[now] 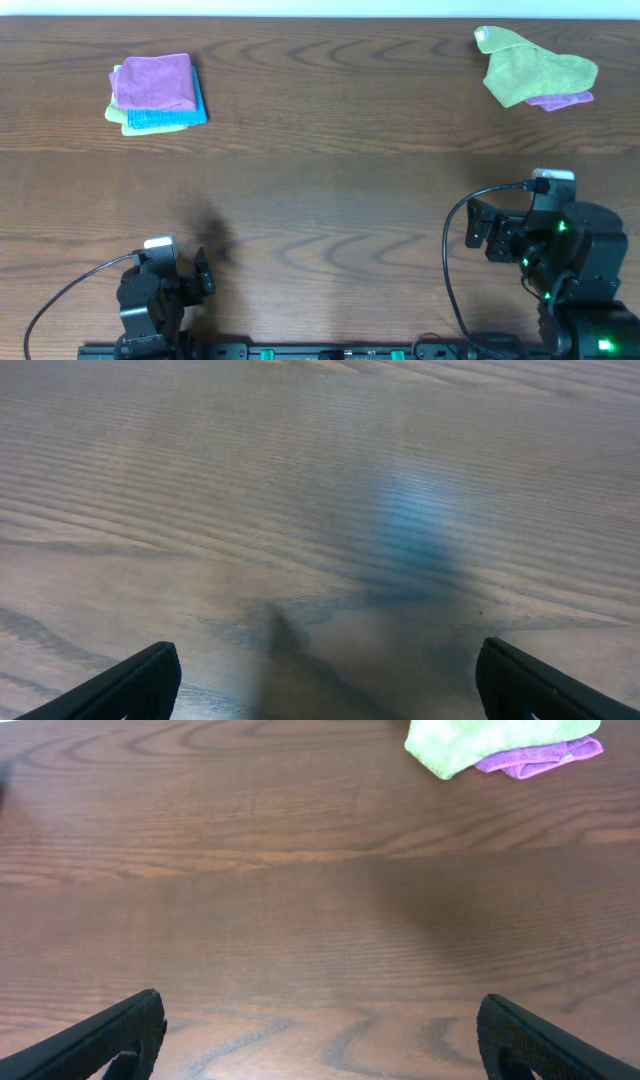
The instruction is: Fold the cloth
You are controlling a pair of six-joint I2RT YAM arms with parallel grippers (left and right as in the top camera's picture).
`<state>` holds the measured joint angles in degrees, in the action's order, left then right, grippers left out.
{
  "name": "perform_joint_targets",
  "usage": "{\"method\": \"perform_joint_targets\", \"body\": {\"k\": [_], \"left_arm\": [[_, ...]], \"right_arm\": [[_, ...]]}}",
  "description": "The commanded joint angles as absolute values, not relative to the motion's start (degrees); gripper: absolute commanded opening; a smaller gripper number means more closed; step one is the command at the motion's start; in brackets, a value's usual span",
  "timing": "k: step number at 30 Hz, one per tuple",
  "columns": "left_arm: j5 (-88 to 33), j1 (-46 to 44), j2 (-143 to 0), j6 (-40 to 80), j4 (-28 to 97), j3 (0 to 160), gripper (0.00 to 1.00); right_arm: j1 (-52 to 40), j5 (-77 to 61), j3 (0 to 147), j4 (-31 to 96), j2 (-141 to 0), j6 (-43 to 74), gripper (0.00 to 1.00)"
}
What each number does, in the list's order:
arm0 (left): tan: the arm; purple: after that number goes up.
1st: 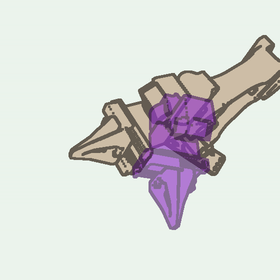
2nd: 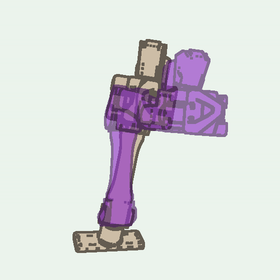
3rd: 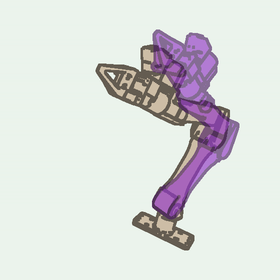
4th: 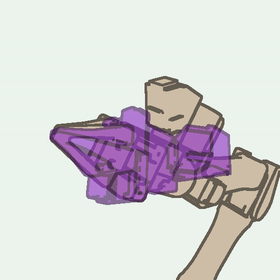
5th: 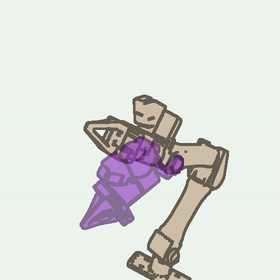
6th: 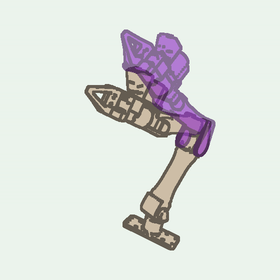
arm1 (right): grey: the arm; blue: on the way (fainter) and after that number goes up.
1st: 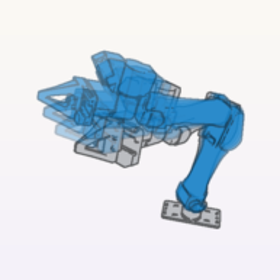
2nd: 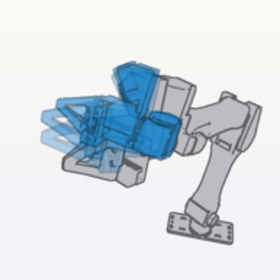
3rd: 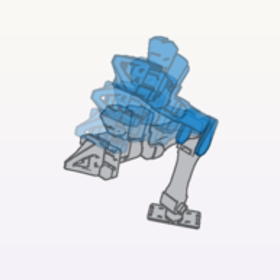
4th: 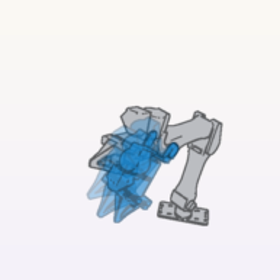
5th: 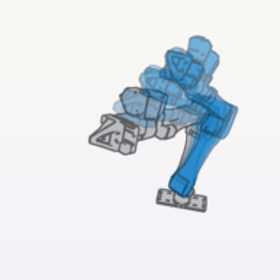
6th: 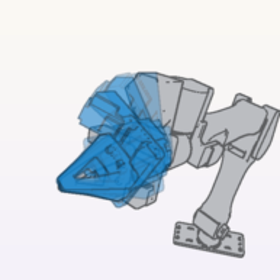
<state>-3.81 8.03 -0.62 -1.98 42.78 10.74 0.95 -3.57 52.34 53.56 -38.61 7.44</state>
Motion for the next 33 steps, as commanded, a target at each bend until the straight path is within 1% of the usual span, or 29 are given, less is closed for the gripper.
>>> {"method": "perform_joint_targets", "body": {"k": [1,16,19,21,24,25,30,33], "left_arm": [[-2.55,7.79,-0.21,-1.45,43.40,9.47,0.95],[-2.55,7.79,-0.21,-1.45,43.40,9.47,0.95],[-2.55,7.79,-0.21,-1.45,43.40,9.47,0.95],[-2.55,7.79,-0.21,-1.45,43.40,9.47,0.95],[-2.55,7.79,-0.21,-1.45,43.40,9.47,0.95],[-2.55,7.79,-0.21,-1.45,43.40,9.47,0.95],[-2.55,7.79,-0.21,-1.45,43.40,9.47,0.95],[-2.55,7.79,-0.21,-1.45,43.40,9.47,0.95]], "right_arm": [[1.32,-3.20,52.31,53.60,-38.52,8.29,0.99],[1.06,-3.20,52.31,53.67,-38.30,8.29,0.99],[1.02,-3.38,52.21,55.13,-36.53,8.27,0.99],[0.95,-1.17,50.94,54.68,-33.89,8.10,0.99],[0.47,2.17,45.95,51.62,-28.91,7.14,0.99],[0.32,2.13,42.48,49.36,-26.22,5.67,0.99],[0.30,0.03,26.96,40.21,-15.49,5.45,0.99],[0.30,-1.30,19.68,37.04,-10.04,4.36,0.99]]}}
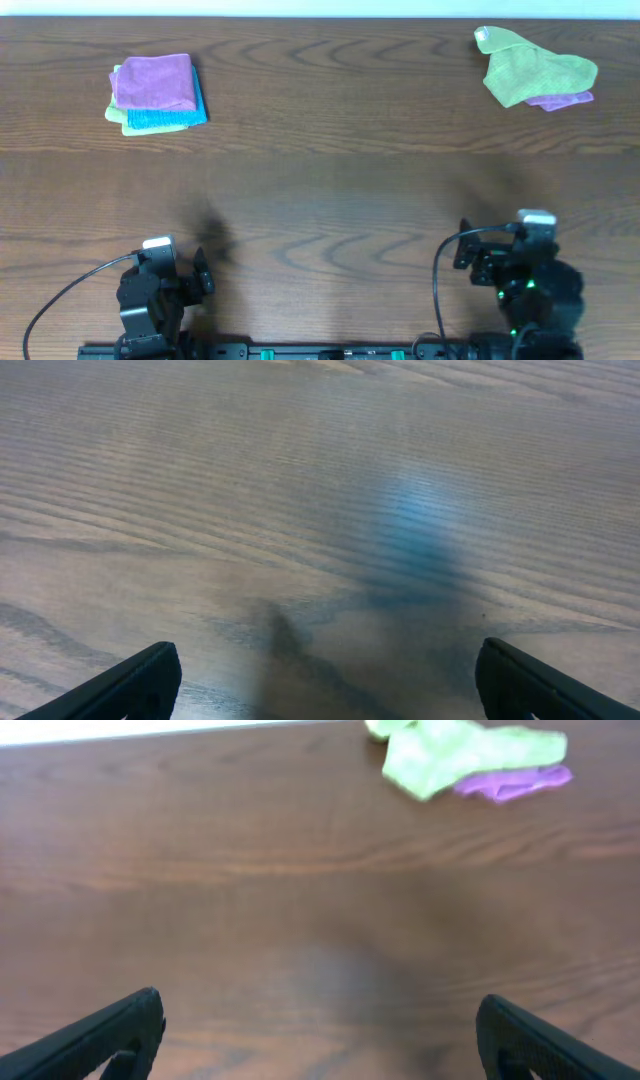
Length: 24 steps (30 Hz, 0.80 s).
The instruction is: Fold the cloth
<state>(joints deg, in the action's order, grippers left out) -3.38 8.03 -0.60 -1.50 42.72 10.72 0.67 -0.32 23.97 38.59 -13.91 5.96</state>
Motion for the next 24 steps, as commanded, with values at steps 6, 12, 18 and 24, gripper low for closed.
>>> {"method": "perform_joint_targets", "body": {"k": [6,12,18,24], "left_arm": [[-2.55,7.79,-0.21,-1.45,43.40,9.47,0.95],[-2.55,7.79,-0.21,-1.45,43.40,9.47,0.95],[-2.55,7.79,-0.21,-1.45,43.40,9.47,0.95],[-2.55,7.79,-0.21,-1.45,43.40,9.47,0.95]], "right_arm": [[0.34,-1.54,12.78,36.60,-3.42,3.53,0.99],[0.34,-1.52,9.82,36.62,-1.32,1.56,0.99],[0.30,-0.21,8.84,37.17,-0.27,-0.01,0.99],[0.30,-0.23,9.02,40.82,-0.27,-0.01,0.99]]}}
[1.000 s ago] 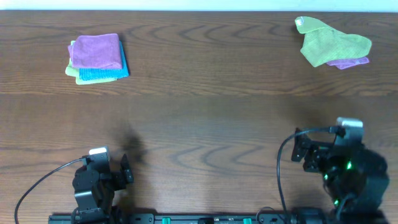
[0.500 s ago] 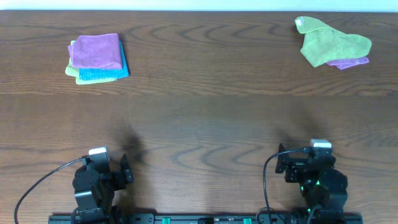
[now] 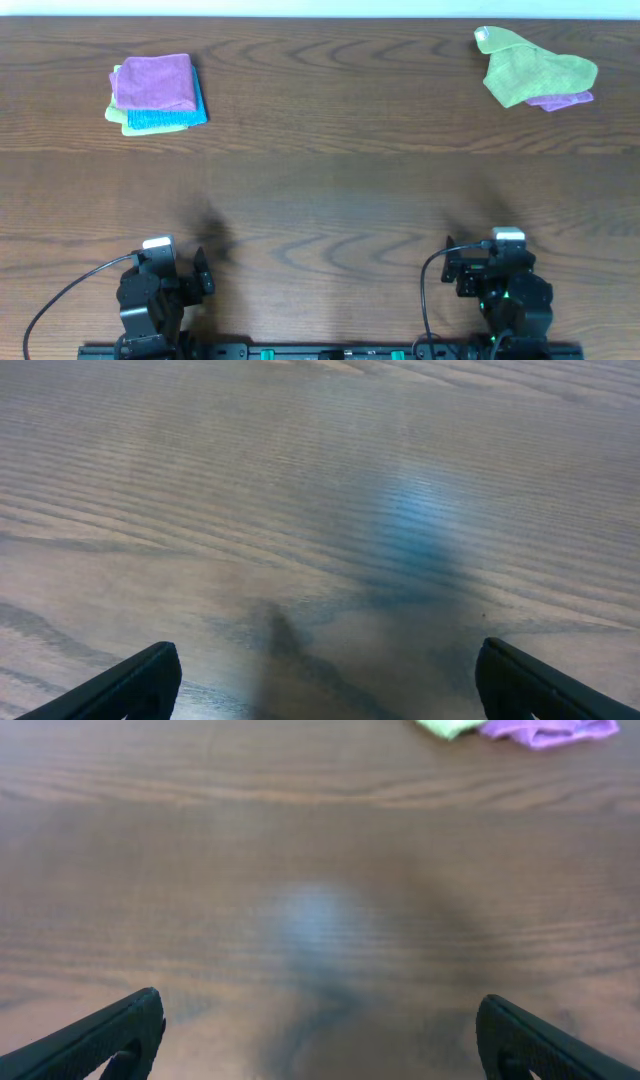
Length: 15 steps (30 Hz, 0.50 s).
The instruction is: Fold the cloth
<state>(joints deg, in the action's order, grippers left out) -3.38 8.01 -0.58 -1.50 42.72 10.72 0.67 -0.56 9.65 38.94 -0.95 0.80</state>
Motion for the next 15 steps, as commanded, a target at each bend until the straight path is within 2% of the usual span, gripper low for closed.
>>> {"method": "perform_joint_targets", "body": {"k": [1,15], "left_arm": [[-2.55,7.79,-0.21,-1.45,43.40,9.47,0.95],[-2.55,7.79,-0.21,-1.45,43.40,9.47,0.95]], "right_arm": [[0.30,-0.25,9.06,41.76,-0.27,0.16,0.99],[0.30,-0.23,9.10,41.41,-0.30,0.14,0.99]]}}
